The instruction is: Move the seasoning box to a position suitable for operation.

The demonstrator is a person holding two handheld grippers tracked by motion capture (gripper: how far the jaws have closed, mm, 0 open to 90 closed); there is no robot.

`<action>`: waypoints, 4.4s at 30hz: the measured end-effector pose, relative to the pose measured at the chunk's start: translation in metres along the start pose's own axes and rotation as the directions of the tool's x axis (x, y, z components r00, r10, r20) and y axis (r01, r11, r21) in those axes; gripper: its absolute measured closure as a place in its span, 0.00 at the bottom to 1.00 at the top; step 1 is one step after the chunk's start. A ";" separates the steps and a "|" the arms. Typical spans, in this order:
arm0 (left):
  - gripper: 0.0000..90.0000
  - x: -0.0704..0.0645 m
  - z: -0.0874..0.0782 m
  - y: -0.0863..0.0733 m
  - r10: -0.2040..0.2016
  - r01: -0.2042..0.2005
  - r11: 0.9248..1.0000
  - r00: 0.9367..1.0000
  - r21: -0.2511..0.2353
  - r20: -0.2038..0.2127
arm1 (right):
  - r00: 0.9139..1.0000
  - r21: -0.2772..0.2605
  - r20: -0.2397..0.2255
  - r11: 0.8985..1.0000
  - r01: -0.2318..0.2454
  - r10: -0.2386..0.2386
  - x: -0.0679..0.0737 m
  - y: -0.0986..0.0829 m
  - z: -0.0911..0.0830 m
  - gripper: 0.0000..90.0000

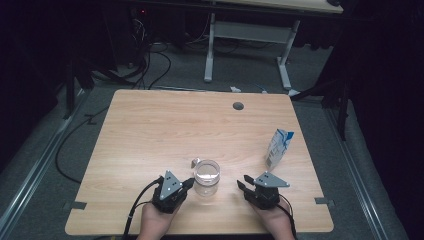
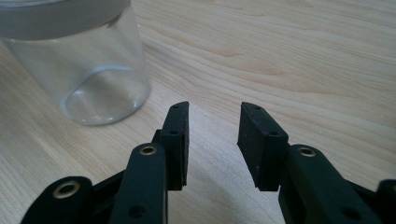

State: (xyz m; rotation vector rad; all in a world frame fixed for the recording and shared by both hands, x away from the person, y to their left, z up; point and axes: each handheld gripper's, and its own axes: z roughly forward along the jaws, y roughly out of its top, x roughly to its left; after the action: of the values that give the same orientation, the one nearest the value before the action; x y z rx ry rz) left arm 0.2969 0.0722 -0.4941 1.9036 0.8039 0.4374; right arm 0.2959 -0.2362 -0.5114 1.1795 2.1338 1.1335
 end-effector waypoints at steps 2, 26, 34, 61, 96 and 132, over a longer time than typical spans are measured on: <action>1.00 -0.002 0.001 0.001 -0.002 0.002 1.000 1.000 0.000 0.009 | 1.000 0.001 0.000 1.000 0.000 0.000 0.000 0.000 0.000 0.71; 1.00 -0.013 0.008 0.004 0.019 -0.018 1.000 0.997 -0.014 0.070 | 1.000 0.002 0.007 1.000 -0.004 0.004 -0.003 -0.003 0.000 0.69; 0.93 0.011 0.004 -0.002 -0.030 0.029 0.999 0.999 0.022 0.030 | 1.000 -0.011 0.006 1.000 -0.021 0.022 -0.007 -0.002 -0.003 0.68; 1.00 0.028 0.010 0.029 -0.073 0.071 0.996 0.996 -0.054 -0.044 | 1.000 -0.032 0.024 0.999 0.014 -0.013 -0.005 0.020 0.003 0.67; 1.00 0.016 0.032 0.057 -0.052 0.051 0.998 0.997 -0.036 -0.050 | 1.000 -0.022 -0.020 1.000 -0.009 0.009 -0.010 0.027 0.011 0.84; 1.00 0.016 0.029 0.051 -0.057 0.054 0.997 0.997 -0.061 -0.050 | 0.997 -0.051 -0.062 0.998 0.040 -0.043 0.005 0.032 0.006 1.00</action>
State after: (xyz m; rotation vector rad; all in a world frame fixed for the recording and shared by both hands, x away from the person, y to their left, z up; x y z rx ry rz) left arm 0.3430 0.0493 -0.4618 1.8165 0.8669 0.4729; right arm 0.3132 -0.2198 -0.4882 1.0857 2.1540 1.2122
